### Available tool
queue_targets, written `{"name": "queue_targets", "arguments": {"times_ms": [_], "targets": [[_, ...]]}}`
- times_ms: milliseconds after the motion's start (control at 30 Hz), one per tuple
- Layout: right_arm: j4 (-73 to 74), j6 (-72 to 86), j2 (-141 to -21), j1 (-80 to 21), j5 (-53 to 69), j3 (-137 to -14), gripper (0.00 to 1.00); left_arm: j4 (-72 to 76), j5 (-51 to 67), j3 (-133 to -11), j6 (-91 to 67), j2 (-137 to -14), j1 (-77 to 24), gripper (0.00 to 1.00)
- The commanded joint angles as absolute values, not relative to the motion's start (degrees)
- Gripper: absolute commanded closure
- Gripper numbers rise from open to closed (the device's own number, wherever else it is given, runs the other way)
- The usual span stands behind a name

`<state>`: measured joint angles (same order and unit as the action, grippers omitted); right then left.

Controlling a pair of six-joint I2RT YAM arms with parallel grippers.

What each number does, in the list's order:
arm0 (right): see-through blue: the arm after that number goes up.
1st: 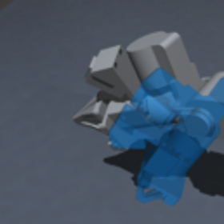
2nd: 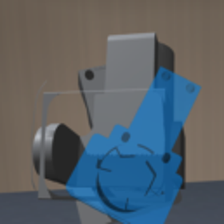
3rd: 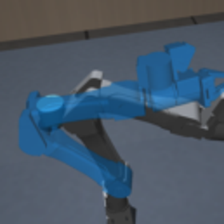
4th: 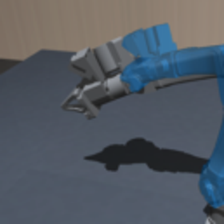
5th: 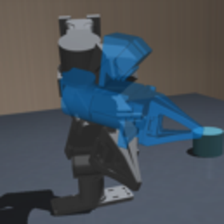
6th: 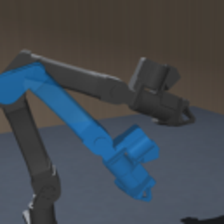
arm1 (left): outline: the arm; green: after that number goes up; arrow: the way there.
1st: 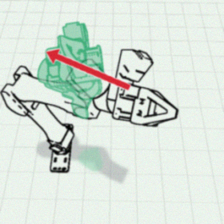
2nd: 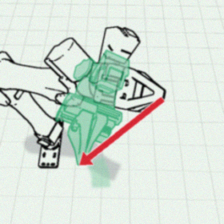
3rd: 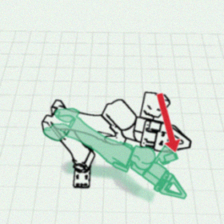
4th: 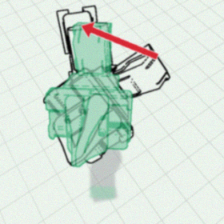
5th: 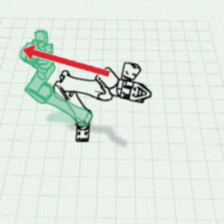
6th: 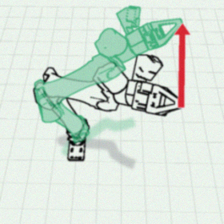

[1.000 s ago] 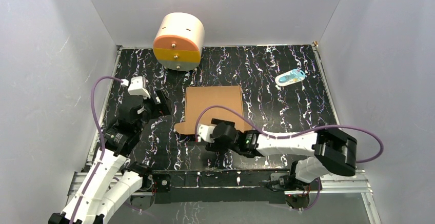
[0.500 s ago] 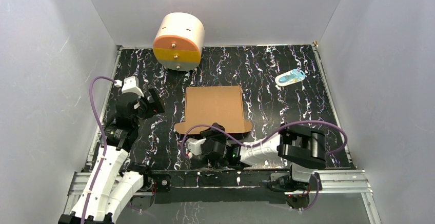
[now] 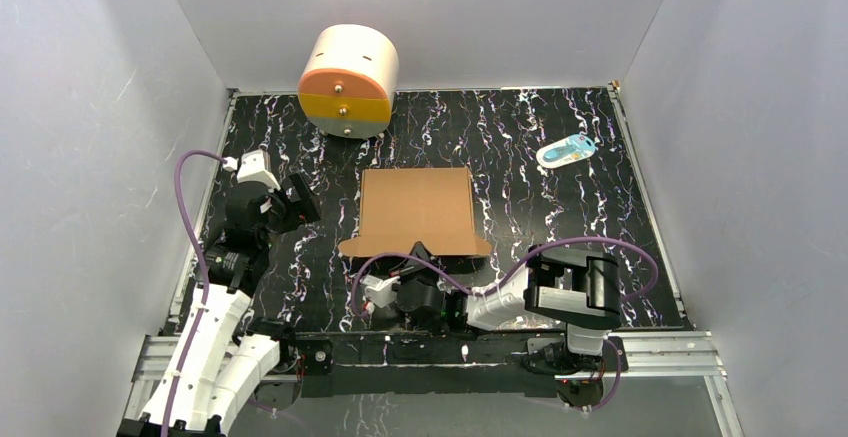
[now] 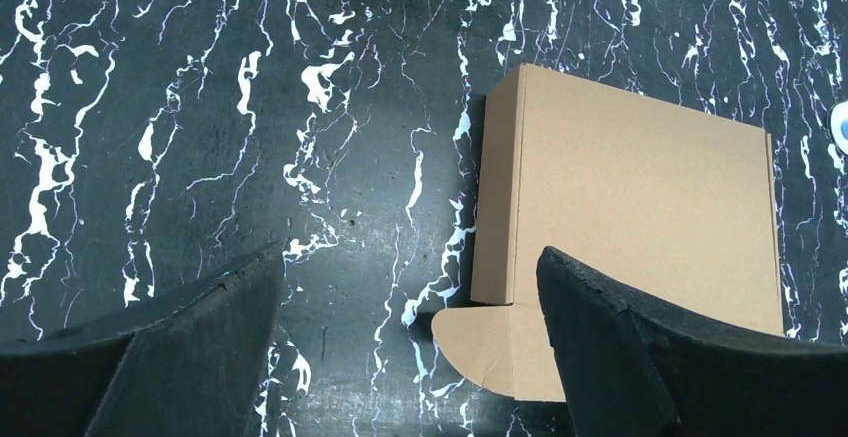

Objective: Fold the paper box

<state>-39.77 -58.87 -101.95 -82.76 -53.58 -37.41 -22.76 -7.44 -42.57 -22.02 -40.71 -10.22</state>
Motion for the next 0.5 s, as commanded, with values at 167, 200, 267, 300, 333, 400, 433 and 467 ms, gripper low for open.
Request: {"name": "queue_targets", "arguments": {"times_ms": [167,200,267,300,333,400,433,467], "targets": [[-29.01,-54.53,-94.25,-83.71,-52.4,-40.7,1.0,-21.19,-4.66,-44.3,-21.84,-39.61,-9.84,0.07],[-26.07,-53.42,-92.66,-83.68,-51.2,-41.34,1.0,-21.35,-4.07,-44.95,-21.88,-39.76,-9.84,0.07],[-20.09,-50.78,-89.46,-83.67,-48.4,-42.86,1.0,-21.57,-3.12,-46.37,-22.23,-39.77,-9.84,0.07],[-17.13,-49.48,-88.11,-83.67,-47.06,-43.94,1.0,-21.8,-2.65,-47.18,-22.21,-39.73,-9.84,0.07],[-14.04,-48.46,-86.83,-83.67,-46.05,-45.18,1.0,-22.13,-2.42,-47.99,-22.16,-39.73,-9.84,0.07],[-7.79,-46.7,-84.79,-83.4,-43.96,-48.0,1.0,-23.42,-2.29,-50.38,-21.87,-40.05,-9.84,0.07],[-4.28,-45.74,-83.81,-82.83,-42.3,-49.63,1.0,-24.2,-2.22,-51.72,-21.62,-40.38,-9.84,0.07],[-1.04,-44.51,-83.1,-82.21,-40.62,-51.48,1.0,-25.05,-2.08,-53.21,-21.35,-40.9,-9.84,0.07]]}}
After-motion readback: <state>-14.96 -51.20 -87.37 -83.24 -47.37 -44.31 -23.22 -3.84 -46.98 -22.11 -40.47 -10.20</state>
